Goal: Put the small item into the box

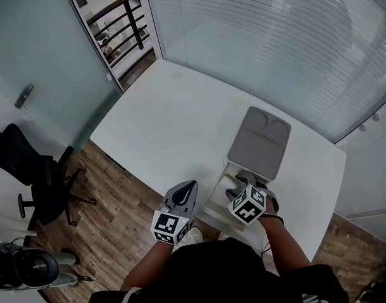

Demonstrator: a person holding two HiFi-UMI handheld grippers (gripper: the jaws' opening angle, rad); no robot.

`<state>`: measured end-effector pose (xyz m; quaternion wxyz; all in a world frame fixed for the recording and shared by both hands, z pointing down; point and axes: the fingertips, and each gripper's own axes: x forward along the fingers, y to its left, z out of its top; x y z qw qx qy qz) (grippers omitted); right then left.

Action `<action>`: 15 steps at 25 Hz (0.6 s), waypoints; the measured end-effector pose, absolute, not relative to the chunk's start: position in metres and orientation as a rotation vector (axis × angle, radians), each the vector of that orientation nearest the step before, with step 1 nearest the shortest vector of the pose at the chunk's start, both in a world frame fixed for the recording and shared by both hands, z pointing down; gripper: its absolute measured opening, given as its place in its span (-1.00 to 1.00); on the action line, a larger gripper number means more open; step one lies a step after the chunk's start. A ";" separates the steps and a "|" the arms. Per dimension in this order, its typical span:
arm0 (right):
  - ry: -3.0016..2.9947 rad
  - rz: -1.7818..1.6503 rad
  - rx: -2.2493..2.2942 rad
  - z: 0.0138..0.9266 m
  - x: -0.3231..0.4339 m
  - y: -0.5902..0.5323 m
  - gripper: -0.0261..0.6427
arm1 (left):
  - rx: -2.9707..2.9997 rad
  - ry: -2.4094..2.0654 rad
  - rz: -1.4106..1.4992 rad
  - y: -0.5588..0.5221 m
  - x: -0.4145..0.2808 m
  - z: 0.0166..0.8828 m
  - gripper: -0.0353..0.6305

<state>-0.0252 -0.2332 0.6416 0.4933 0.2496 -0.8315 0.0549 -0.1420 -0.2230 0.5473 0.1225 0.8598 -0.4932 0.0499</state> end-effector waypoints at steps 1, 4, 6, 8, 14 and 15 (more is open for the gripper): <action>-2.037 0.144 0.612 0.638 -0.025 -0.232 -0.22 | 2.510 -1.439 0.148 -0.222 -0.141 0.548 -0.86; -2.093 0.151 0.640 0.625 -0.025 -0.231 -0.22 | 2.519 -1.438 0.156 -0.222 -0.138 0.547 -0.86; -2.118 0.124 0.676 0.614 -0.025 -0.232 -0.32 | 2.527 -1.432 0.158 -0.223 -0.135 0.546 -0.86; -2.141 0.101 0.723 0.603 -0.024 -0.233 -0.42 | 2.540 -1.420 0.161 -0.222 -0.130 0.543 -0.86; -2.247 0.076 0.868 0.571 -0.013 -0.233 -0.57 | 2.551 -1.435 0.160 -0.220 -0.124 0.534 -0.86; -2.265 0.065 0.900 0.565 -0.010 -0.235 -0.60 | 2.554 -1.434 0.165 -0.220 -0.124 0.533 -0.86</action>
